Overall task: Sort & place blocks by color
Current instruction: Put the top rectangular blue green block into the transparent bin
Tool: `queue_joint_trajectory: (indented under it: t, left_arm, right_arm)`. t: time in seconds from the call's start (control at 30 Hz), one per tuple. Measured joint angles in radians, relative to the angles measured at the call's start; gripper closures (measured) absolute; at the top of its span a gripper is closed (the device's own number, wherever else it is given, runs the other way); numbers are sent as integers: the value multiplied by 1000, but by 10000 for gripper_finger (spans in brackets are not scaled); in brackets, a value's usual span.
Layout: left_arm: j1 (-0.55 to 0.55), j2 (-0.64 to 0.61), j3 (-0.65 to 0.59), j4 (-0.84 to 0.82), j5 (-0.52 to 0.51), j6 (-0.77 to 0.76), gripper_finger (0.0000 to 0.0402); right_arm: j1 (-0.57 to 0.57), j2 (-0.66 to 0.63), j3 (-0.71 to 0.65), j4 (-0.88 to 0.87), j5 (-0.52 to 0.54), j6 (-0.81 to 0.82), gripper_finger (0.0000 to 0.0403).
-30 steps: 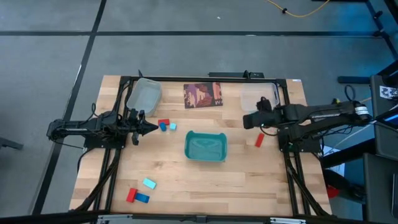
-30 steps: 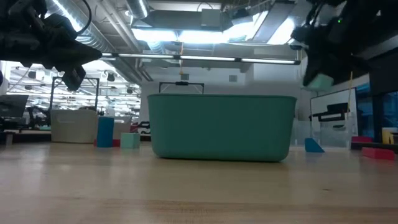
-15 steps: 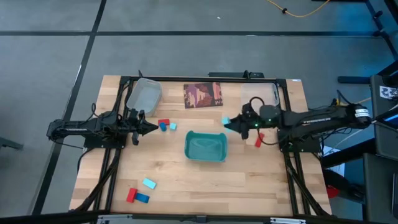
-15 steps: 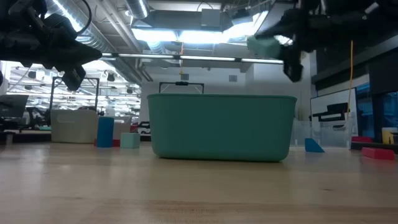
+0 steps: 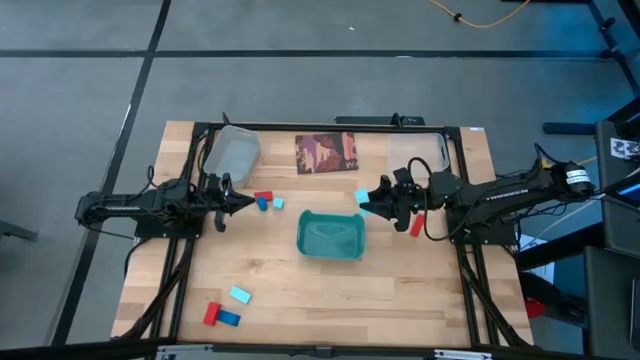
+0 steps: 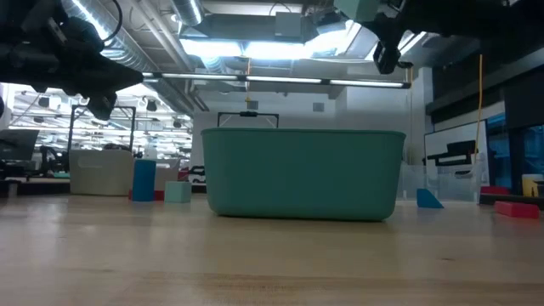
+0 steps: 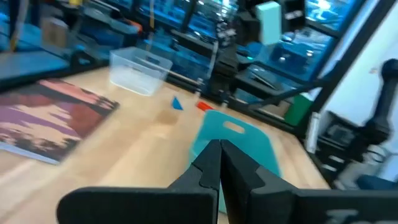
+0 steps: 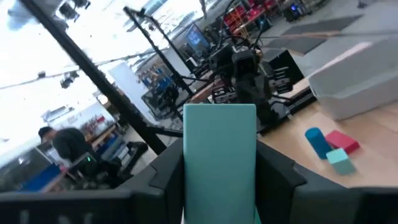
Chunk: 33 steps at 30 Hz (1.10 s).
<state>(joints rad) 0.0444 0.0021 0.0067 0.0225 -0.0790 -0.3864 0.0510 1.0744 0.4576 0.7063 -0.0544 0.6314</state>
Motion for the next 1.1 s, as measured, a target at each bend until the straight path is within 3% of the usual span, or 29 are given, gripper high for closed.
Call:
queue_joint_trajectory:
  t: [0.3,0.53,0.73,0.93,1.1]
  left_arm:
    - [0,0,0,64,-79,3,401]
    - [-6,52,22,280,-72,-56,401]
    - [-22,277,203,248,-121,-35,385]
    - [-21,570,413,245,-129,53,335]
    - [-21,747,555,244,-83,23,296]
  right_arm:
    - [7,0,0,-15,46,-7,263]
    - [7,0,0,-16,46,-4,263]
    - [7,0,0,-15,45,-7,263]
    - [8,0,1,17,33,-9,263]
    - [8,0,2,74,25,-24,263]
